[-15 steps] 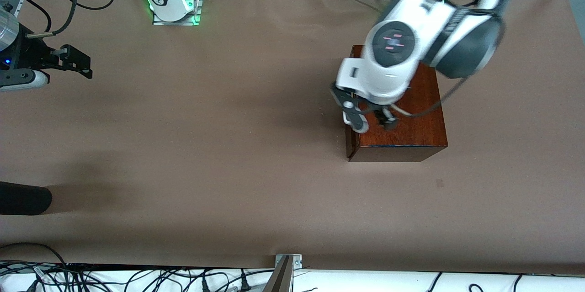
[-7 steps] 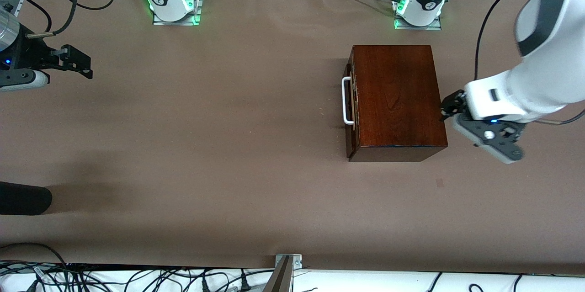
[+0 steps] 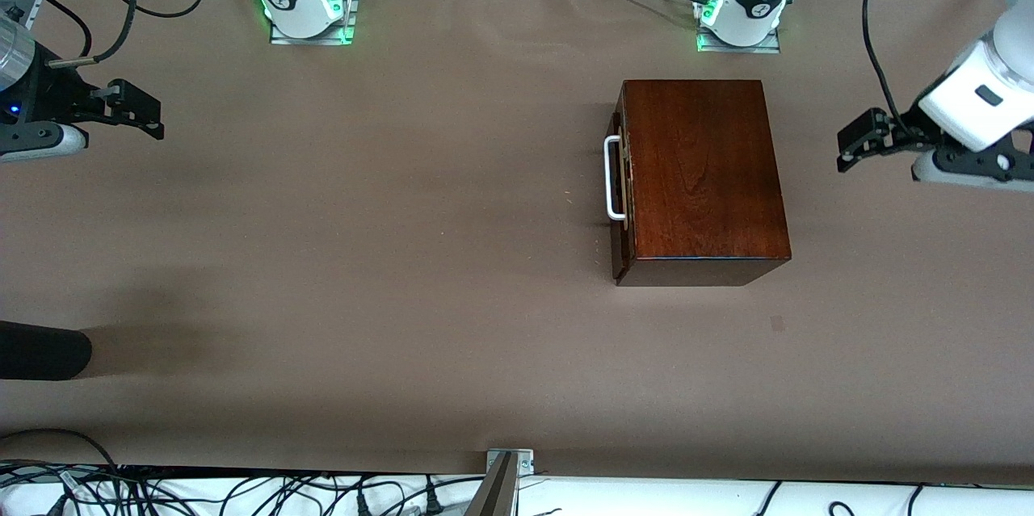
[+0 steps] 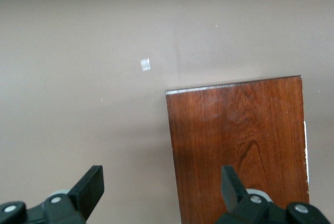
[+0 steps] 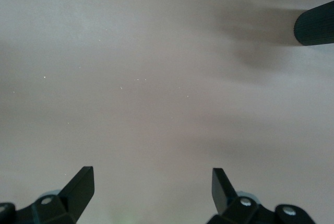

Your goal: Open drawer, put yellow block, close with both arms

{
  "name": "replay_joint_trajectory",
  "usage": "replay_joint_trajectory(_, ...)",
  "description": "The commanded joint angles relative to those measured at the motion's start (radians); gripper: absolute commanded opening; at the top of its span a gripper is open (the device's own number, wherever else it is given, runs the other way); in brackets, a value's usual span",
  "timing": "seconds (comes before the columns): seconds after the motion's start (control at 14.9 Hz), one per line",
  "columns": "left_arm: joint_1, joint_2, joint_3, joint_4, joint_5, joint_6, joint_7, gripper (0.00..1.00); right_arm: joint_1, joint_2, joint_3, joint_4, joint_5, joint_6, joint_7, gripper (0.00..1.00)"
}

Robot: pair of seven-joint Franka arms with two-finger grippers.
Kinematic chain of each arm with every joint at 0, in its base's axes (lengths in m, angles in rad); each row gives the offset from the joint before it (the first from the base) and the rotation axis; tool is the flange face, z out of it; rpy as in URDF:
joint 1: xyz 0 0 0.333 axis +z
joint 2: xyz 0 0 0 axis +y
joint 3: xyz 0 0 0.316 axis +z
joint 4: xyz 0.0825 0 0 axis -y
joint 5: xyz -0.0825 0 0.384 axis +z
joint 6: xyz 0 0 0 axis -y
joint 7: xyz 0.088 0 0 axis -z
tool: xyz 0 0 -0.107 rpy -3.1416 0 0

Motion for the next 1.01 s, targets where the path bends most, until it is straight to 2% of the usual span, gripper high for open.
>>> replay_joint_trajectory(0.0, -0.003, -0.130, 0.011, -0.186, -0.013, 0.087, -0.034, 1.00, -0.006, -0.002, 0.004, 0.002, 0.004, 0.004, -0.003, 1.00)
replay_joint_trajectory(0.94, 0.000, -0.082, 0.018, -0.153, -0.041, 0.060, -0.028, 1.00, -0.005, 0.001, 0.006, 0.002, 0.004, 0.004, -0.004, 1.00)
